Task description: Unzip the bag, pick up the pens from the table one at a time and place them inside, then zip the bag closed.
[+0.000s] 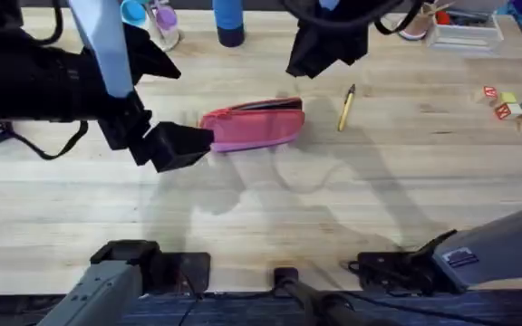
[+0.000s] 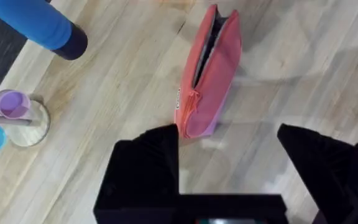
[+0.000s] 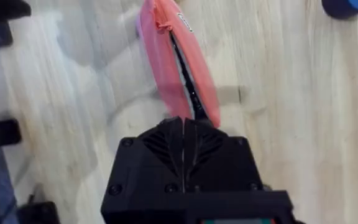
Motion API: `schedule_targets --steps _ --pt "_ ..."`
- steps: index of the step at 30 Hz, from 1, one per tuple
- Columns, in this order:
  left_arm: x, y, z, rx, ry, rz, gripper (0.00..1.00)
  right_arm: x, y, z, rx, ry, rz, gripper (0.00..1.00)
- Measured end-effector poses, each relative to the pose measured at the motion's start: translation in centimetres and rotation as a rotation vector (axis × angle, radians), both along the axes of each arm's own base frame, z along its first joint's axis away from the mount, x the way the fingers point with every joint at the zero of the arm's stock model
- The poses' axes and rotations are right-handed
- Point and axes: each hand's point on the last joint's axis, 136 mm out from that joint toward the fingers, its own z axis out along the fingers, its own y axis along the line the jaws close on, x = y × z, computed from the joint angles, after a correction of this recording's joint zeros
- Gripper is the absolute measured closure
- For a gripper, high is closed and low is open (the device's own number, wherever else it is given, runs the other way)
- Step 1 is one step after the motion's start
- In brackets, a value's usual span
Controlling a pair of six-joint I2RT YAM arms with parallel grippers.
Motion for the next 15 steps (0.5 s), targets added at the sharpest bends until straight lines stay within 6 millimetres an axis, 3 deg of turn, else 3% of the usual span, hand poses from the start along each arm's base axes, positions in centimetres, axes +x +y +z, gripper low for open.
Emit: schedule_targets --steps 15 --pt "0.0 0.0 0.0 0.0 0.0 0.0 0.007 -0.2 1.1 0.2 -0.017 -0.114 0.203 0.971"
